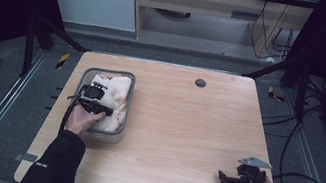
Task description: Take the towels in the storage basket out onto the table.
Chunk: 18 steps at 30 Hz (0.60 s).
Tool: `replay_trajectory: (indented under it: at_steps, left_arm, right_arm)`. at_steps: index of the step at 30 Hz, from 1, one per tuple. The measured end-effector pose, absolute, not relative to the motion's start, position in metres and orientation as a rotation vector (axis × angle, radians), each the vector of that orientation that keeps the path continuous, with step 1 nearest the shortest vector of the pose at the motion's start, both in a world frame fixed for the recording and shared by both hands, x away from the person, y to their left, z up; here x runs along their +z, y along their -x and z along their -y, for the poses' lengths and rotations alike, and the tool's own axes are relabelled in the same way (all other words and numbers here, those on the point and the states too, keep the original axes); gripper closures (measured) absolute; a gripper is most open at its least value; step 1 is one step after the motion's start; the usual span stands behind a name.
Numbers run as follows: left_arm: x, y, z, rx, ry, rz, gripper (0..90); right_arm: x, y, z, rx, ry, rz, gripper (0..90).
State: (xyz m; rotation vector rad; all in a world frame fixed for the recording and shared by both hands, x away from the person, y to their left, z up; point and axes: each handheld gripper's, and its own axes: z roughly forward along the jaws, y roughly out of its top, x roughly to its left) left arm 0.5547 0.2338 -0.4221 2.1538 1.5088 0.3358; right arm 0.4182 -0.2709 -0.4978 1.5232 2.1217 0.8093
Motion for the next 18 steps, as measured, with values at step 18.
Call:
replay_trajectory:
  at_steps: [18]
  left_arm:
    - [-0.358, -0.531, -0.260, 0.429, -2.029, -1.446, 58.1]
  right_arm:
    - [-0.498, -0.419, 0.271, 0.800, -1.521, -2.123, 1.9]
